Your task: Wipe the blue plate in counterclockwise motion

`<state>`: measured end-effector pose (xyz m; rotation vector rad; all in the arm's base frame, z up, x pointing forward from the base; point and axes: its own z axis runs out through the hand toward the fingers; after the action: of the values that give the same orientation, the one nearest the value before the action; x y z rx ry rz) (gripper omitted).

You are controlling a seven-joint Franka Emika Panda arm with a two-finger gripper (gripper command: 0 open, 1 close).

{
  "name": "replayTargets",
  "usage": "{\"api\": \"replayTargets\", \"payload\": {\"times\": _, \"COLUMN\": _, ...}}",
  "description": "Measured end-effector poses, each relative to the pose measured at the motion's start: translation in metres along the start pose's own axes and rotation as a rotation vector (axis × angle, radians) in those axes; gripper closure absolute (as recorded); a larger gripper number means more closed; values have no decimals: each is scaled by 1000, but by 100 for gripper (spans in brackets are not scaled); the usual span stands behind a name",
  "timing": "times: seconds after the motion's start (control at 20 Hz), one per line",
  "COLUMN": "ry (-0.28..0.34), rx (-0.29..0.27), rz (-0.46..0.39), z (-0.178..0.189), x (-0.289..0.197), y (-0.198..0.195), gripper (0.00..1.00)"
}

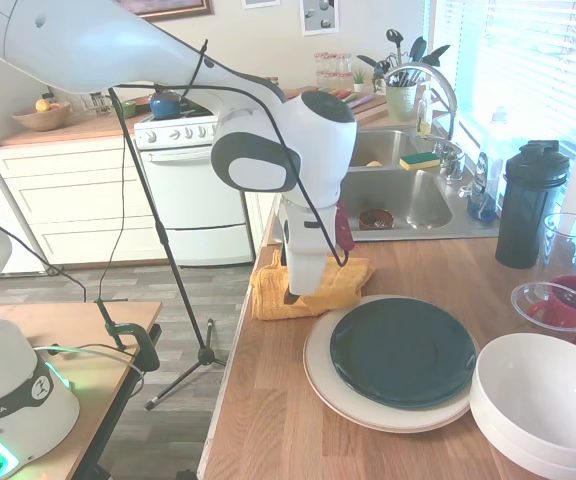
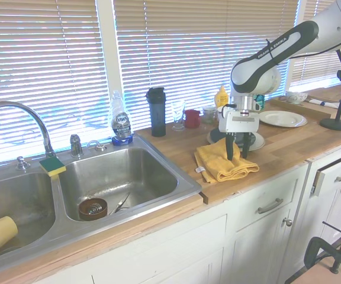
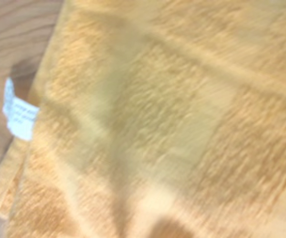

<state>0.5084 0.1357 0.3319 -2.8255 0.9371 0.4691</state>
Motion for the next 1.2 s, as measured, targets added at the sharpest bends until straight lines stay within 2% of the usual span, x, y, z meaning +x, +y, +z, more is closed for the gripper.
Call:
{"api": "replayTargets", "payload": {"times": 0.55, "ry": -10, "rx": -24, "rz": -90, "z": 17, "x": -22, "y": -27, "gripper": 0}}
{"api": "replayTargets", "payload": {"times": 0.6, "ry": -7, "rx": -23, "rz": -92, "z": 17, "x": -23, "y": -28, "gripper": 100}}
{"api": "replayTargets", "payload": {"times": 1.2, "ry": 28, "rx": 2, "rz": -79, "z": 16, "x": -20, "y": -30, "gripper": 100}}
